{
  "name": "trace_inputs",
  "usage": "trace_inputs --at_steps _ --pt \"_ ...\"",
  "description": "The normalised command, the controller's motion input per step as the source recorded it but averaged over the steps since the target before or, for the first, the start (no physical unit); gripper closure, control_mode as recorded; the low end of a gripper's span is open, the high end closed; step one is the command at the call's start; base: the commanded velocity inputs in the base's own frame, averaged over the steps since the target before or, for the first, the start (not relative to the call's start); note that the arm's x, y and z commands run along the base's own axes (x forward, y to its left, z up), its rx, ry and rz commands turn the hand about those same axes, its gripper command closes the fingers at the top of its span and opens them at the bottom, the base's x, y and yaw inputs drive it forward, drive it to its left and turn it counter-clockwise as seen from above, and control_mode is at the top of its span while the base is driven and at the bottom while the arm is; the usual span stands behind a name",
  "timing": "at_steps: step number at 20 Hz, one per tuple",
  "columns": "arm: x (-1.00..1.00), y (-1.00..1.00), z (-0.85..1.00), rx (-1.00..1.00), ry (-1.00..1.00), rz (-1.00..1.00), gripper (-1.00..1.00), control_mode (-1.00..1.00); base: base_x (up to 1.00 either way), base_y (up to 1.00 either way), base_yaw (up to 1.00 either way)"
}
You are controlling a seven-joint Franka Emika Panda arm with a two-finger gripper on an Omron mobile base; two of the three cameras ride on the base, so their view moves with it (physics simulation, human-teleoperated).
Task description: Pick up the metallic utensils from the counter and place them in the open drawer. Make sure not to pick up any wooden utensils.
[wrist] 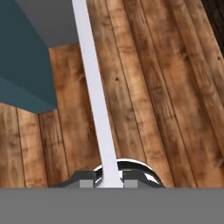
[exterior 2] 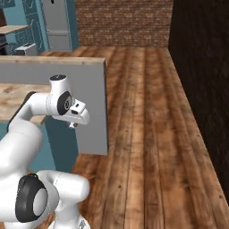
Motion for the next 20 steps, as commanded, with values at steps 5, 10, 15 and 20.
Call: trace_inputs --at_steps 5,10,15,20 --pt "0.0 0.0 0.0 0.0 0.0 0.0 1.0 1.0 0.12 -1.0 -0.05" --pt "0.0 0.0 0.0 0.0 0.0 0.0 1.0 1.0 0.55 -0.81 -0.02" --pt "0.0 0.0 0.0 0.0 0.0 0.0 1.0 1.0 0.94 -0.48 0.0" --pt "0.0 0.0 0.0 0.0 0.0 0.0 1.0 1.0 1.0 -0.11 0.01"
